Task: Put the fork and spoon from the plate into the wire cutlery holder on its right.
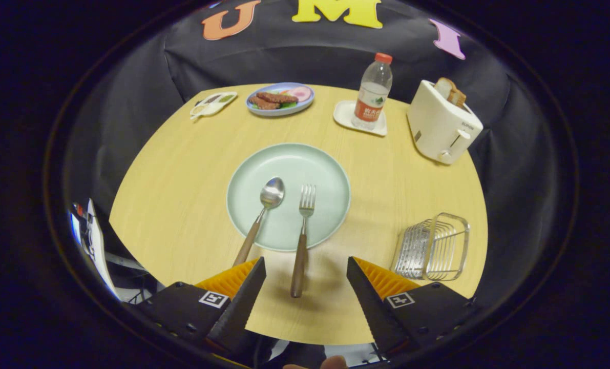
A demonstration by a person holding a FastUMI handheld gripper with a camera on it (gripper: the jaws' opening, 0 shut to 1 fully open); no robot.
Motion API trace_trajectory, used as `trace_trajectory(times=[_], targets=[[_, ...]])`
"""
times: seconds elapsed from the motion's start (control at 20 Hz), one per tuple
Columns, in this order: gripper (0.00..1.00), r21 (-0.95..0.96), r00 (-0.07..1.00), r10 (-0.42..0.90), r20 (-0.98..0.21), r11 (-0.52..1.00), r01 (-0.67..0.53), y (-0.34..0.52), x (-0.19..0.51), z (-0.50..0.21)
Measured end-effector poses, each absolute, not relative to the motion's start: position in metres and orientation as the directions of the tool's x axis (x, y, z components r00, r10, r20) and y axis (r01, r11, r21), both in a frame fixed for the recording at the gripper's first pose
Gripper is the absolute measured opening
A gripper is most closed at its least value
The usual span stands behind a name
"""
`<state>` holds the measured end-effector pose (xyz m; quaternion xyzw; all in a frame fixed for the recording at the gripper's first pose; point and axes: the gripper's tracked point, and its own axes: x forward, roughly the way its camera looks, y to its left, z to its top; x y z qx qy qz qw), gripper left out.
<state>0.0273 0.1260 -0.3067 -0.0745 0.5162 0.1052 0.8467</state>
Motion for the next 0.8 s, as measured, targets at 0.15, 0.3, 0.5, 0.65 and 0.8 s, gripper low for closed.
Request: trace_trajectory(times=[0.15,0.3,0.5,0.65,0.8], targets=[[0.92,0.024,0.355,0.104,-0.929,0.974,-0.224,0.128,0.023,-0.334],[0.74,0.028,0.316,0.093,-0.944,0.979,-0.203,0.128,0.027,-0.346],[0.48,0.042,0.279,0.089,-0.956,0.984,-0.171,0.130,0.028,-0.355],[0.23,0.046,0.262,0.087,-0.961,0.986,-0.159,0.129,0.028,-0.356],[0.02,0.077,0.257,0.108,-0.961,0.989,-0.128,0.127,0.026,-0.350]])
